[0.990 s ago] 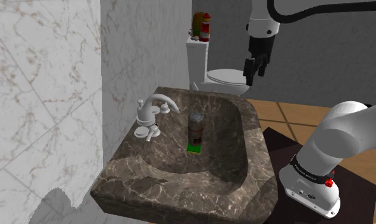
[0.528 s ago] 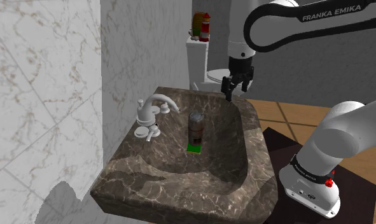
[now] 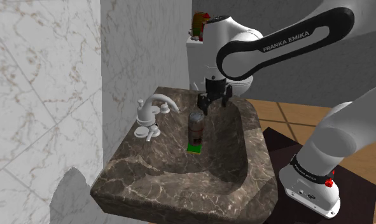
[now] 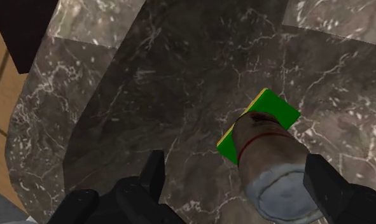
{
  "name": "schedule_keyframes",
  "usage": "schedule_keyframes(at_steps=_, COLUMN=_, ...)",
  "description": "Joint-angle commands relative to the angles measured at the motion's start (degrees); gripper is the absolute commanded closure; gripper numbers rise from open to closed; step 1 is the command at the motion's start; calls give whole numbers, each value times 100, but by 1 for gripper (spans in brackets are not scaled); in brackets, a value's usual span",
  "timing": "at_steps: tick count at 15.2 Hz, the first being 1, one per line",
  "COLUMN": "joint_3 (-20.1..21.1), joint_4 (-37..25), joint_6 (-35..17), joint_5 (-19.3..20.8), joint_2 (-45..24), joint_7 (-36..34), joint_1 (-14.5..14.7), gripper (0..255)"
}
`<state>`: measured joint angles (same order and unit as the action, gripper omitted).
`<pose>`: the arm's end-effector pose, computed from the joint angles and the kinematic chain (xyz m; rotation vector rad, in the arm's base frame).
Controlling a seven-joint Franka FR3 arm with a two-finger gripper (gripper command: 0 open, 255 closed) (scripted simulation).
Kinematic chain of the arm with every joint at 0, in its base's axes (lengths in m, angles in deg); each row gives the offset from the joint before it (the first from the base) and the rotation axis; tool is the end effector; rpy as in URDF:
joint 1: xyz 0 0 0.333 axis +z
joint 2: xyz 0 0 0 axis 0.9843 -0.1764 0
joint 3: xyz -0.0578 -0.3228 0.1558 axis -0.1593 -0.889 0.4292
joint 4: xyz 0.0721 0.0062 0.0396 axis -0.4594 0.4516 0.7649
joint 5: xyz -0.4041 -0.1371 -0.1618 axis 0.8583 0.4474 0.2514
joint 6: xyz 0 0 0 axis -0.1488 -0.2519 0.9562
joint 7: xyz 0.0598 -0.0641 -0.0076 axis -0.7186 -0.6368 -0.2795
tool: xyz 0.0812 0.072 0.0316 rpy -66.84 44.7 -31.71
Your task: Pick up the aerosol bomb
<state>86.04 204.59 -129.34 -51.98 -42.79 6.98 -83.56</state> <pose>0.4198 0.1998 0.4246 2.9948 -0.3984 -0.0340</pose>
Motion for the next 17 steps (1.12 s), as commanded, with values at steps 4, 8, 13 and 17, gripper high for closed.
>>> schedule_keyframes(at_steps=4, joint_3=630, joint_4=-513, joint_6=-698, joint_5=593, joint_2=-1236, joint_7=-1409, joint_1=-271, gripper=0)
schedule_keyframes(at_steps=8, joint_3=713, joint_4=-495, joint_6=-1012, joint_5=846, joint_2=-1591, joint_7=-1735, joint_1=-301, gripper=0)
schedule_keyframes(at_steps=13, joint_3=748, joint_4=-355, joint_6=-1364, joint_5=1060, joint_2=-1864, joint_7=-1922, joint_1=-322, gripper=0)
schedule_keyframes(at_steps=17, joint_3=752, joint_4=-342, joint_6=-1374, joint_5=1056, joint_2=-1860, joint_7=-1929, joint_1=-317, gripper=255)
